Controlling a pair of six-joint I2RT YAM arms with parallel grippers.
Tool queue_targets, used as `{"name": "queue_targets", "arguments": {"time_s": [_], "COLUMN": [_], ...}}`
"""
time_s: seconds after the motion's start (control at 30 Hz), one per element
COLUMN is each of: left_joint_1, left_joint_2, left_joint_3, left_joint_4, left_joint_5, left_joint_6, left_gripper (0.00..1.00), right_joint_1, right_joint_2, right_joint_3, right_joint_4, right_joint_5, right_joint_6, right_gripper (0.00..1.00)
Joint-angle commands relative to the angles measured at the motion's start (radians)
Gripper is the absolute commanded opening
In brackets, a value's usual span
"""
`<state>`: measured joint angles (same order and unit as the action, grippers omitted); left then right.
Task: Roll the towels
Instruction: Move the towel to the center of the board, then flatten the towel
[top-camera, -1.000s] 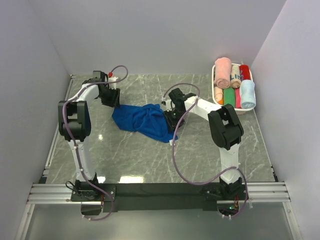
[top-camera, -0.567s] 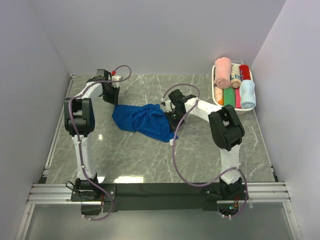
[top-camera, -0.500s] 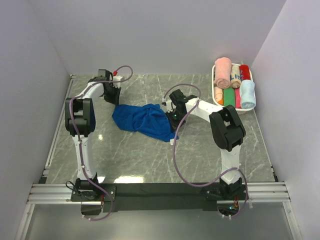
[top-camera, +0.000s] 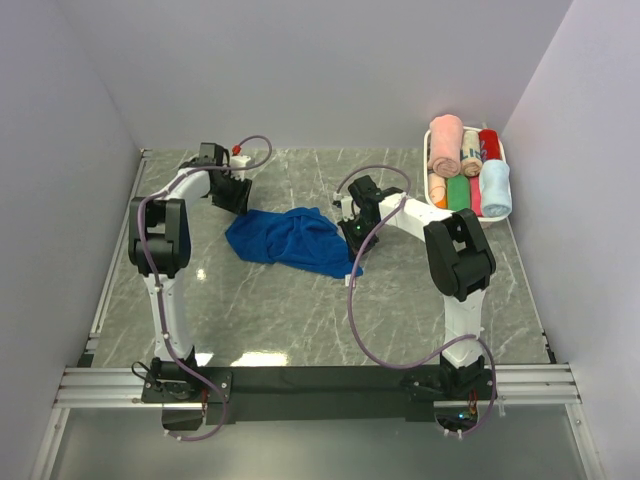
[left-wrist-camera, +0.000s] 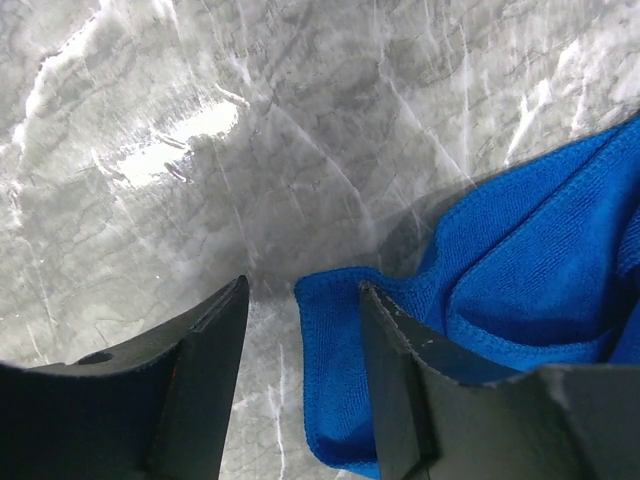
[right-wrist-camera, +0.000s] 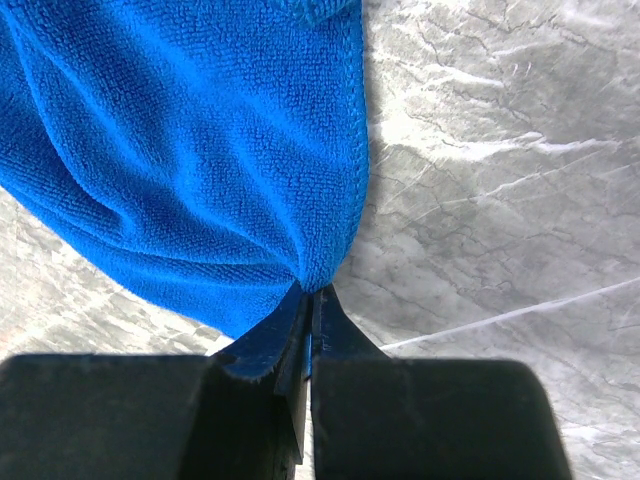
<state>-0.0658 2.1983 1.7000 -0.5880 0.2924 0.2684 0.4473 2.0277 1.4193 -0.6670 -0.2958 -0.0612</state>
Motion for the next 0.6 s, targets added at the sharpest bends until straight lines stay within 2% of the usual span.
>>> {"name": "queue_targets", "arguments": {"time_s": [0.0, 0.33, 0.57], "left_joint_1": [0.011, 0.012, 0.011], "left_joint_2": [-0.031, -0.124, -0.091], "left_joint_3": [-0.011, -0.019, -0.013], "left_joint_4": [-0.055, 0.004, -0.026], "left_joint_5": [0.040, -0.004, 0.037], "left_joint_6": [-0.018, -0.103, -0.115], "left_gripper": [0.55, 0.55, 0.54], "right_joint_1": [-0.007, -0.009, -0.007], "right_joint_2": [0.031, 0.032, 0.029], "right_joint_3": [-0.013, -0.016, -0.013], "right_joint_4": [-0.029, -0.032, -0.040], "right_joint_5": [0.076, 0.052, 0.052], "right_joint_6": [-0.029, -0.019, -0.020], "right_gripper": [0.00, 0.00, 0.00]}}
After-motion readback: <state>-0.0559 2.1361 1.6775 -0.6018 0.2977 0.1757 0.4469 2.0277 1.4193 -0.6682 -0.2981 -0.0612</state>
